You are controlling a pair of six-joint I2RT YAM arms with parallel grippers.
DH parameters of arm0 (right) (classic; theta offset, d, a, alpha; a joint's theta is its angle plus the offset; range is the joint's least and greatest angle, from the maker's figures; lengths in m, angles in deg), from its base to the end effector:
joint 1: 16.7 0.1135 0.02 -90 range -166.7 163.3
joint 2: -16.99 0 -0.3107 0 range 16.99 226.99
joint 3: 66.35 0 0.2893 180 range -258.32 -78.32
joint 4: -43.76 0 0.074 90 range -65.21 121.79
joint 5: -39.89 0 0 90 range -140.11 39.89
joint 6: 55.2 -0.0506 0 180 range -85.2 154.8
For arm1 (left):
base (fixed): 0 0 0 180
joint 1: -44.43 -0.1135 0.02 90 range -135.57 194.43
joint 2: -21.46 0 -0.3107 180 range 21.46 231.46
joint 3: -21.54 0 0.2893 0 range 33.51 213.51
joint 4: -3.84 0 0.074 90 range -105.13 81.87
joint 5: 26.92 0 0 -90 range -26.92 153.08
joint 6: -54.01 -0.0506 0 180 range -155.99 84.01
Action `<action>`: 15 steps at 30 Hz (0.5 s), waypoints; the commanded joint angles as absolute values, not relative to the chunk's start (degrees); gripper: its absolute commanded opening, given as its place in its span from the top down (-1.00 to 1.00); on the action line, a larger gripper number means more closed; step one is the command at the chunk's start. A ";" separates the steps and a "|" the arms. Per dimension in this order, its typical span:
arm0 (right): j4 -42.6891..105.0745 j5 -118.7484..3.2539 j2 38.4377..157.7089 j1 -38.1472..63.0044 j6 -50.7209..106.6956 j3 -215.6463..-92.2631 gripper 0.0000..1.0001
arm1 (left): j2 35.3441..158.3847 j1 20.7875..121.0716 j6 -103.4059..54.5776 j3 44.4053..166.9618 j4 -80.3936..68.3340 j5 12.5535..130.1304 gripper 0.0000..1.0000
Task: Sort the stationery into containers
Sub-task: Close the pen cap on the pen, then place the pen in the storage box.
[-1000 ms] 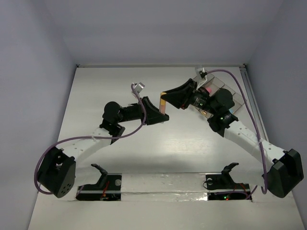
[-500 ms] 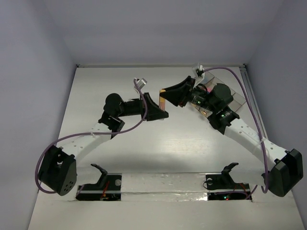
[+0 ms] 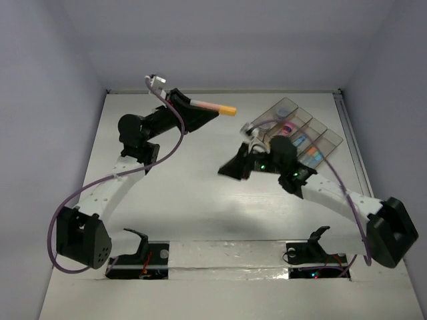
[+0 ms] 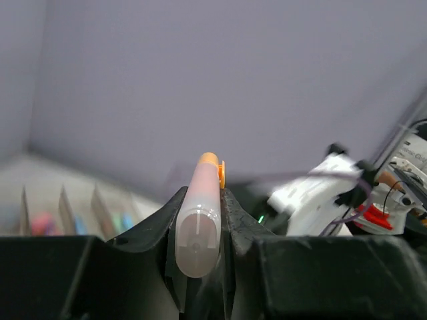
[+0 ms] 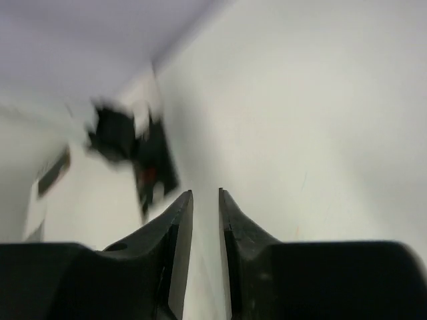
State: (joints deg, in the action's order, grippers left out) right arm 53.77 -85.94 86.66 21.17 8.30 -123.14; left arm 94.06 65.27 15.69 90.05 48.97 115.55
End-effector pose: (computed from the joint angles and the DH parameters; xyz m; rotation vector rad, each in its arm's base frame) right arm 0.2257 0.2130 0.3346 -0.6948 1.6547 1.3383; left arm 0.2612 -0.1424 0.4582 0.6841 1.1014 -1.4926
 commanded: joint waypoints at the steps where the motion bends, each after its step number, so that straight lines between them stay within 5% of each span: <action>1: 31.17 -91.53 89.51 24.43 8.27 -120.32 1.00 | 90.36 68.42 17.97 92.94 69.65 108.52 1.00; 2: 31.17 -85.41 88.81 24.43 6.95 -121.20 0.78 | 90.45 69.29 18.32 90.23 70.26 108.43 1.00; 3: 33.61 -82.22 87.76 24.43 5.98 -122.69 0.01 | 90.71 70.17 18.76 88.64 71.40 108.61 1.00; 6: 38.80 -72.82 82.22 23.30 1.76 -124.11 -0.72 | 90.28 70.18 19.47 82.14 72.54 108.00 1.00; 15: 20.74 -51.48 68.43 22.24 9.40 -129.04 -0.76 | 94.48 71.49 14.04 81.23 65.81 103.08 1.00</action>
State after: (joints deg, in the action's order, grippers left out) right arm 29.98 -64.76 73.79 23.03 6.16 -129.41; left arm 93.79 70.49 17.30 79.38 64.27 105.82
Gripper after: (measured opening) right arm 0.889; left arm 0.152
